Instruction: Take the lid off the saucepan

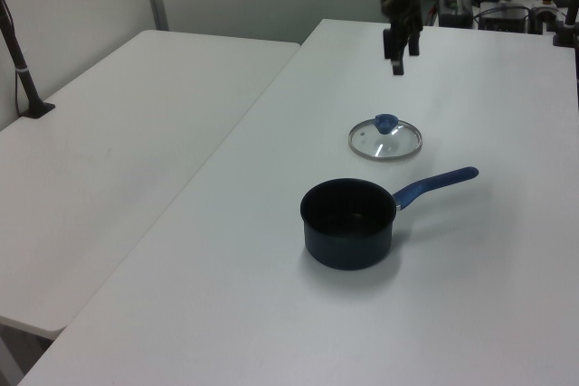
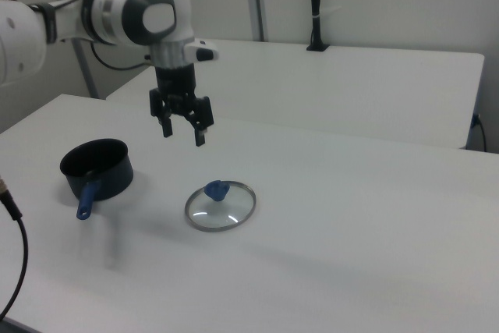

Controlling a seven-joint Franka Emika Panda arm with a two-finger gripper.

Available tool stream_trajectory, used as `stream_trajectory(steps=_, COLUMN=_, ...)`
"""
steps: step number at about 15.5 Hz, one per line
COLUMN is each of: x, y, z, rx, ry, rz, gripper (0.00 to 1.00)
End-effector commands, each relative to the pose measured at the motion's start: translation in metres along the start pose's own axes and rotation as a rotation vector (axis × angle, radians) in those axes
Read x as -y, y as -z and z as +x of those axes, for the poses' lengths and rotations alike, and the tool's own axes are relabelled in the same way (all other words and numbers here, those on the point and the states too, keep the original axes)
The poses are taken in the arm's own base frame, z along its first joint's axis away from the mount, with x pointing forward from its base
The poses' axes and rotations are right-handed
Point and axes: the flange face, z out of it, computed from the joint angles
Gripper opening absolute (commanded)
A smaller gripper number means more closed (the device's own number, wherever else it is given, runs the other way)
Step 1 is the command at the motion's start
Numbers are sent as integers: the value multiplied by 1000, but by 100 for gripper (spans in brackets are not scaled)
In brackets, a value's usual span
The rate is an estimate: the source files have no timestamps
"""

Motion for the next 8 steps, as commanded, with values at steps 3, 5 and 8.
stream_trajectory(steps=3, x=-4, y=36, z=-33, rx=-9, ry=-14, rz=-3, gripper=100)
stream_trajectory(steps=5, x=-10, y=45, z=-38, rx=-23, ry=-25, rz=1, gripper=100)
stream_trajectory(steps=8, x=-16, y=57, z=-42, rx=-33, ry=-40, rz=4, gripper=100)
